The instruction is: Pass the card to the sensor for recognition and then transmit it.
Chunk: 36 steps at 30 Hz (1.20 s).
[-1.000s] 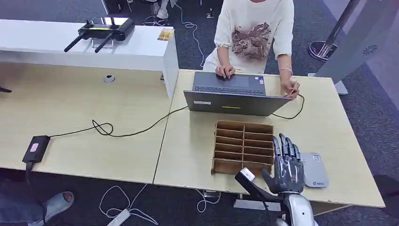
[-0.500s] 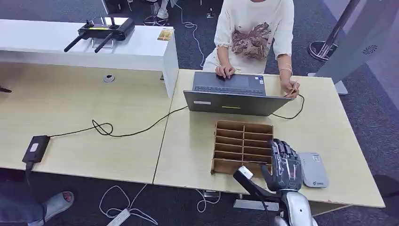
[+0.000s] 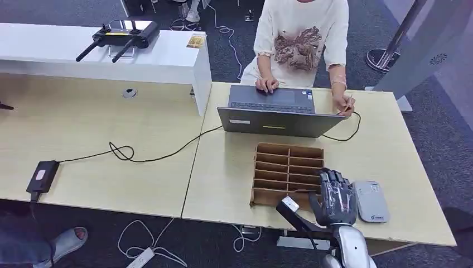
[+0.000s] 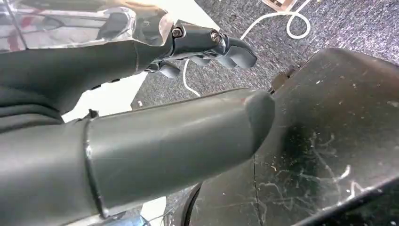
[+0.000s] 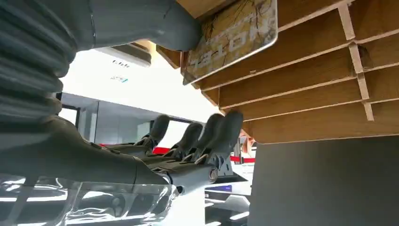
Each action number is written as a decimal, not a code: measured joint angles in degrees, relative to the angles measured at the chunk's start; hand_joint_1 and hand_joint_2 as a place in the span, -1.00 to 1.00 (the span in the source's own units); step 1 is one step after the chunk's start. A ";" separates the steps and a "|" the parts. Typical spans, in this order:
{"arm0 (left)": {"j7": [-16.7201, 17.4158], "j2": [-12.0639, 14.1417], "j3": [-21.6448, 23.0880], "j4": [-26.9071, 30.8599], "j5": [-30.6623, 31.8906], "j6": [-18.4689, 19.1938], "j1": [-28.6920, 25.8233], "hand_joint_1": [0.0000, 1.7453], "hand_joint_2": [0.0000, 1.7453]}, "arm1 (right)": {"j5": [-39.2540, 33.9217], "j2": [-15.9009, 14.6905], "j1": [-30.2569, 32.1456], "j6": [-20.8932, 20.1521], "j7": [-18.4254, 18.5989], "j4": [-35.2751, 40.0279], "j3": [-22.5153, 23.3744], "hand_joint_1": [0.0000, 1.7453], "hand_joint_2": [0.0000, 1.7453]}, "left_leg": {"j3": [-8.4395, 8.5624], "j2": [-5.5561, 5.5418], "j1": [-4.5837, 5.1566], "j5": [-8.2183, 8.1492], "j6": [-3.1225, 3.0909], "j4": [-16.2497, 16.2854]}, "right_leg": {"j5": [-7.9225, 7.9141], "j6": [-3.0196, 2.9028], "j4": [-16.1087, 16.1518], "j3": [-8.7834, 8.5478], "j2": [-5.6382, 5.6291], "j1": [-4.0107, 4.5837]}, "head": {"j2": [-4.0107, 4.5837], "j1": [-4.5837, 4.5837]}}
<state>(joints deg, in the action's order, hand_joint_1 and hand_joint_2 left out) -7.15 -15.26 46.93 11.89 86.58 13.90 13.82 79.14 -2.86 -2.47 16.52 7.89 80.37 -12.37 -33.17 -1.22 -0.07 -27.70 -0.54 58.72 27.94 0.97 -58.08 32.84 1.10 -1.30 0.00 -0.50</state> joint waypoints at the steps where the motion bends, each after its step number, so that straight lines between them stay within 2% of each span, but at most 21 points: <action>1: -0.02 0.00 0.02 0.00 0.00 -0.02 0.00 -1.00 -1.00 | -0.02 0.00 -0.06 0.02 0.00 -0.15 0.00 -0.20 1.00 | 0.00 0.00 0.00 0.00 0.00 0.00 | 0.00 0.00 0.00 0.00 0.00 0.00 | 0.00 0.00; 4: -0.02 0.00 0.02 0.00 0.00 -0.07 0.01 -1.00 -1.00 | -0.20 0.00 -0.16 0.20 -0.04 -0.44 0.00 -0.06 1.00 | 0.00 0.00 0.00 0.00 0.00 0.00 | 0.00 0.00 0.00 0.00 0.00 0.00 | 0.00 0.00; 5: -0.02 0.00 0.02 0.00 -0.02 -0.07 0.01 -1.00 -1.00 | -0.20 0.00 -0.20 0.22 -0.07 -0.55 0.00 0.06 1.00 | 0.00 0.00 0.00 0.00 0.00 0.00 | 0.00 0.00 0.00 0.00 0.00 0.00 | 0.00 0.00; 6: -0.02 0.00 0.04 0.00 -0.02 -0.07 0.01 -1.00 -1.00 | -0.22 0.00 -0.21 0.28 -0.07 -0.63 0.00 0.34 1.00 | 0.00 0.00 0.00 0.00 0.00 0.00 | 0.00 0.00 0.00 0.00 0.00 0.00 | 0.00 0.00; 7: 0.00 0.00 0.02 -0.02 -0.02 -0.09 0.00 -1.00 -1.00 | -0.26 0.00 -0.24 0.37 -0.07 -0.70 0.00 0.46 1.00 | 0.00 0.00 0.00 0.00 0.00 0.00 | 0.00 0.00 0.00 0.00 0.00 0.00 | 0.00 0.00; 13: 0.07 0.00 0.04 0.00 -0.09 -0.09 0.02 -1.00 -1.00 | -0.61 -0.02 -0.26 1.01 0.11 -0.81 -0.02 0.70 1.00 | 0.00 0.00 0.00 0.00 0.00 0.00 | 0.00 0.00 0.00 0.01 0.00 0.00 | 0.00 0.00; 23: 0.44 0.02 0.04 0.00 -0.68 0.39 0.02 -1.00 -1.00 | -1.01 -0.02 -0.09 1.22 0.52 -0.72 -0.07 0.66 1.00 | 0.01 0.00 0.00 0.00 0.00 0.00 | 0.00 0.00 0.00 0.01 0.00 0.00 | 0.00 0.00; 29: 0.61 0.04 0.02 0.00 -1.60 1.25 0.02 -1.00 -1.00 | -1.03 -0.02 0.26 1.25 0.68 -0.52 -0.07 0.72 1.00 | 0.00 0.00 0.00 0.00 0.01 0.00 | 0.00 0.00 0.00 0.01 0.00 0.00 | 0.00 0.00; 36: 1.62 0.07 0.02 -0.02 -3.34 2.84 0.02 -1.00 -1.00 | -0.96 -0.04 0.67 1.20 0.96 0.15 -0.05 0.44 1.00 | 0.00 0.00 0.00 0.00 0.01 0.00 | 0.00 0.00 0.00 0.02 0.00 0.00 | 0.00 0.00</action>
<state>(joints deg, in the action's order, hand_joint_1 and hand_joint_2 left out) -5.53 -15.19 46.95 11.87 83.23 16.74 13.84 78.18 -2.91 -1.80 17.73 8.85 80.52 -12.42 -33.17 -1.22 -0.07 -27.70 -0.53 58.72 27.94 0.96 -58.07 32.86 1.10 -1.30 0.00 -0.50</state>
